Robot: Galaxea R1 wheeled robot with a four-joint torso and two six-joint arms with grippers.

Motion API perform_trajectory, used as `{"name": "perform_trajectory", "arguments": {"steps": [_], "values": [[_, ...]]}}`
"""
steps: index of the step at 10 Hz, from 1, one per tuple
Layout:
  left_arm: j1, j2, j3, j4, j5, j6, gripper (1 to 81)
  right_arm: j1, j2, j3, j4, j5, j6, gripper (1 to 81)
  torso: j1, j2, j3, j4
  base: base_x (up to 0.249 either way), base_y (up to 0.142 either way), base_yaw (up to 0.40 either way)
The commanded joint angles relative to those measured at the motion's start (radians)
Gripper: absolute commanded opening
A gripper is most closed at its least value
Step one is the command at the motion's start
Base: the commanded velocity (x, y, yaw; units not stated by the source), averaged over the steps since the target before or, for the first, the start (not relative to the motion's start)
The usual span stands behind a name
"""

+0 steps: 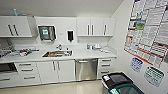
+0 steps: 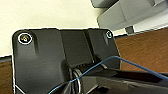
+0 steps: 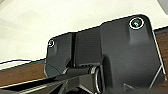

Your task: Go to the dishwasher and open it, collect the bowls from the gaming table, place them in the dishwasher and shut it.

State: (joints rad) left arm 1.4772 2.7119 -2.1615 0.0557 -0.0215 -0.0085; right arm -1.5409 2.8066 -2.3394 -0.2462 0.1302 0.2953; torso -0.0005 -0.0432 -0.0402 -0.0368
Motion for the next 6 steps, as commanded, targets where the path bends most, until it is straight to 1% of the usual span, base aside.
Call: {"name": "perform_trajectory", "arguments": {"steps": [1, 6], "values": [[-0.054, -0.012, 0.023, 0.001, 0.049, -0.001, 81.1, 0.05, -0.016, 0.009, -0.013, -0.041, -0.005, 81.1, 0.001, 0.0, 0.0, 0.0, 0.071, 0.0, 0.0], [-0.056, -0.012, 0.025, 0.001, 0.049, -0.001, 81.1, 0.047, -0.016, 0.008, -0.013, -0.041, -0.005, 81.1, 0.001, 0.0, 0.0, 0.0, 0.071, 0.0, 0.0]]}}
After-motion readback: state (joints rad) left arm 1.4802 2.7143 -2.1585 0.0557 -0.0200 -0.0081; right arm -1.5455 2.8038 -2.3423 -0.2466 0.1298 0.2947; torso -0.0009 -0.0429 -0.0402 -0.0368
